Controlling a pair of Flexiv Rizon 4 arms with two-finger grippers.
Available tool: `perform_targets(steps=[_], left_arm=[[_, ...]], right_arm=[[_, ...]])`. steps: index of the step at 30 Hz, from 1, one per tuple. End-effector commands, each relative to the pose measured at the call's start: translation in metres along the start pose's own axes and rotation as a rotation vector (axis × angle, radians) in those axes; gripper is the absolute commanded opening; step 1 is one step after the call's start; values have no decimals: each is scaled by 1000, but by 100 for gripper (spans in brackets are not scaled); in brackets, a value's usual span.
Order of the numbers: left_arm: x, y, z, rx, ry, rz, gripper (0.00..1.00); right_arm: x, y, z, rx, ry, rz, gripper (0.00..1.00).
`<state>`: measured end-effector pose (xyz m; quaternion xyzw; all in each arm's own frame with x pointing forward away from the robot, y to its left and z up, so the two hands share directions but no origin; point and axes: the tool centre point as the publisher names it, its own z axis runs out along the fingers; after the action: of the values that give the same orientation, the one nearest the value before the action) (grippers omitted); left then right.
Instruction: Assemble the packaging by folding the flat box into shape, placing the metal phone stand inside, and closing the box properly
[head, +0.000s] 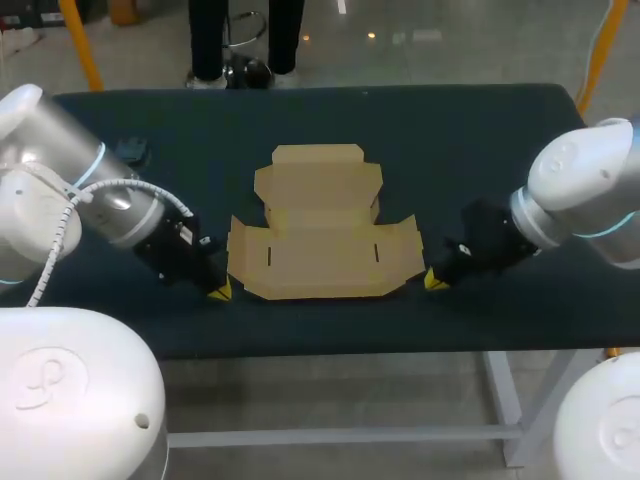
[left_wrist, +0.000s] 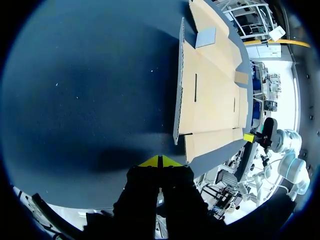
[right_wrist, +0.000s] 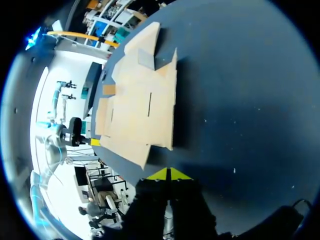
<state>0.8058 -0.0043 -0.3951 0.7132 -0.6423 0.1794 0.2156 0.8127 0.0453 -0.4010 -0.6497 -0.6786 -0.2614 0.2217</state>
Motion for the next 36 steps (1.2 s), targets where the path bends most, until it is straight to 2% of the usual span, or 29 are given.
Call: perform_targets(steps=[1,20,36], left_arm=[[-3,-3,3,-6,0,-1,0],[1,-7,17,-65,12,15,0],[9,-2,22,-60,14,60,0]], right_arm=[[-1,8,9,22,16,7,0],[6,9,22,42,21,17,0],[11,8,26,52,22,6,0]])
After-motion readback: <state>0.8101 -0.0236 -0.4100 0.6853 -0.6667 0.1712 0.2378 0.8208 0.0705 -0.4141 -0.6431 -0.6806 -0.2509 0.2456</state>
